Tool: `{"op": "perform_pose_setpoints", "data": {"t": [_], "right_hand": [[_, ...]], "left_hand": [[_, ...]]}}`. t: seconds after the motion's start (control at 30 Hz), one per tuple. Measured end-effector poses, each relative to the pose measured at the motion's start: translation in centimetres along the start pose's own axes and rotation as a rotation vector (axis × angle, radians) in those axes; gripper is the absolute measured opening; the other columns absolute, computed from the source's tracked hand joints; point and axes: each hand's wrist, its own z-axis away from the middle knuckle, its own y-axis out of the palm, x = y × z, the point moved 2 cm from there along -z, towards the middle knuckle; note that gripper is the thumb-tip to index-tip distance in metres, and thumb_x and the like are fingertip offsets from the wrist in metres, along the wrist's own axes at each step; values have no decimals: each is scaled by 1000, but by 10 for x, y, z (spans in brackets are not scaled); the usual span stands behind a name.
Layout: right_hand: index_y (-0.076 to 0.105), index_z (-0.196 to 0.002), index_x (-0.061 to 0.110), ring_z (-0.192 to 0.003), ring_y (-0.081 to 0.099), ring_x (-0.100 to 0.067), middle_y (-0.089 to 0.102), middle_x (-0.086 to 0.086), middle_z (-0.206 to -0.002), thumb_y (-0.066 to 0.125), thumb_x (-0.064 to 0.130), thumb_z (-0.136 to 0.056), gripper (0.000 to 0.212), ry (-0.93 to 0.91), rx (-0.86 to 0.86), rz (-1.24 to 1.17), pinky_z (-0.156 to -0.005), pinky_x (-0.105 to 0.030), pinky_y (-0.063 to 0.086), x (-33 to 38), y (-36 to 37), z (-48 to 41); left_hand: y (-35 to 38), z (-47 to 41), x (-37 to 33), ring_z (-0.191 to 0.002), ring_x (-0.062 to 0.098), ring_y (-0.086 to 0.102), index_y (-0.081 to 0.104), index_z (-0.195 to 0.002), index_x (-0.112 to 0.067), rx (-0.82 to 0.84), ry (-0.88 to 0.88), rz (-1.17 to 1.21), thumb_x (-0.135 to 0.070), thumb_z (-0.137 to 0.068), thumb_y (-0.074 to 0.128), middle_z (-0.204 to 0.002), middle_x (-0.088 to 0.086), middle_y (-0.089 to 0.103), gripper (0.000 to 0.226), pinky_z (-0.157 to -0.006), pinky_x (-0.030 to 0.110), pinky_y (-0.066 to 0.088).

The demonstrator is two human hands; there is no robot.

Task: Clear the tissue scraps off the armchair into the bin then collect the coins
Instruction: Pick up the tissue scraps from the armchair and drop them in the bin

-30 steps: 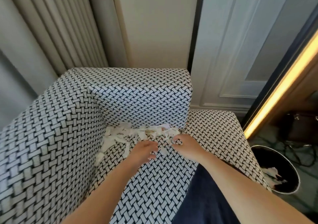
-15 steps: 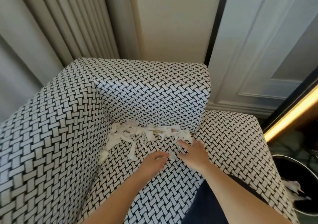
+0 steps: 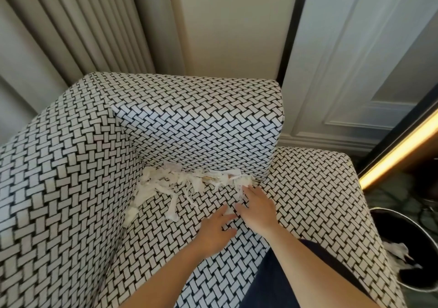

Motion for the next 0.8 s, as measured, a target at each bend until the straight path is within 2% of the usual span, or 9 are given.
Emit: {"op": "perform_pose_setpoints", "data": {"t": [0.07, 0.17, 0.23, 0.3, 0.4, 0.53, 0.6, 0.67, 0.8], "right_hand": [[34, -144, 13, -137, 29, -19, 37, -3, -148, 45, 33, -96, 52, -36, -57, -84, -109, -34, 27, 2, -2, 1], [35, -144, 13, -135, 33, -18, 40, -4, -146, 49, 29, -96, 53, -32, -52, -216, -111, -33, 29, 2, 0, 3], [38, -142, 18, -132, 36, -18, 44, -4, -141, 51, 27, -95, 51, -46, -55, -254, -109, -33, 32, 1, 0, 4], [39, -141, 21, -129, 38, -17, 46, -2, -139, 53, 25, -94, 49, -60, -68, -268, -105, -31, 33, 0, 0, 3], [36, -142, 26, -129, 39, -16, 45, 1, -140, 53, 26, -93, 52, -78, -76, -258, -103, -28, 33, -1, -1, 0], [26, -145, 34, -123, 43, -17, 44, 1, -139, 53, 37, -90, 60, -61, -67, -161, -100, -31, 39, -5, 6, -5], [19, -146, 36, -127, 41, -20, 42, -2, -141, 53, 46, -87, 69, -22, -53, -121, -104, -39, 39, -8, 7, -6], [15, -149, 28, -134, 35, -24, 38, -6, -146, 53, 50, -86, 76, 19, -42, -93, -109, -44, 33, -12, 12, -11], [39, -137, 14, -127, 41, -25, 47, -6, -134, 56, 46, -86, 63, 91, -108, -99, -105, -43, 37, -17, 13, -27]], "left_hand": [[3, 0, 0, -140, 15, 23, 34, -144, -20, -44, 20, -7, -30, -95, 46, -156, -3, 16, 51, -114, 41, 21], [1, 5, 2, -135, 10, 30, 34, -144, -18, -130, 28, 206, -23, -95, 50, -151, -5, 27, 52, -112, 27, 27], [-7, 14, 4, -125, 8, 42, 37, -142, -27, -217, 59, 335, -19, -94, 52, -147, -13, 29, 51, -104, 16, 33], [-16, 24, 17, -131, 8, 33, 38, -137, -40, -327, 138, 233, -18, -93, 53, -146, -22, 25, 51, -112, 26, 27], [-27, 36, 55, -139, 6, 8, 28, -137, -49, -446, 209, -180, -28, -93, 51, -150, -26, 13, 53, -117, 37, 9], [-37, 51, 109, -145, 22, -3, 12, -148, -37, -532, 83, -586, -55, -93, 23, -158, -10, 0, 59, -115, 45, -3], [-37, 57, 122, -145, 24, -4, 8, -150, -30, -574, -22, -600, -60, -92, 19, -158, -4, -1, 67, -115, 45, -10], [-37, 55, 131, -145, 20, -8, 4, -150, -26, -617, -102, -525, -61, -90, 21, -158, -4, -5, 72, -114, 44, -13], [-35, 49, 134, -143, 9, -13, -4, -149, -27, -622, -150, -459, -63, -86, 16, -157, -9, -13, 75, -116, 46, -9]]}}
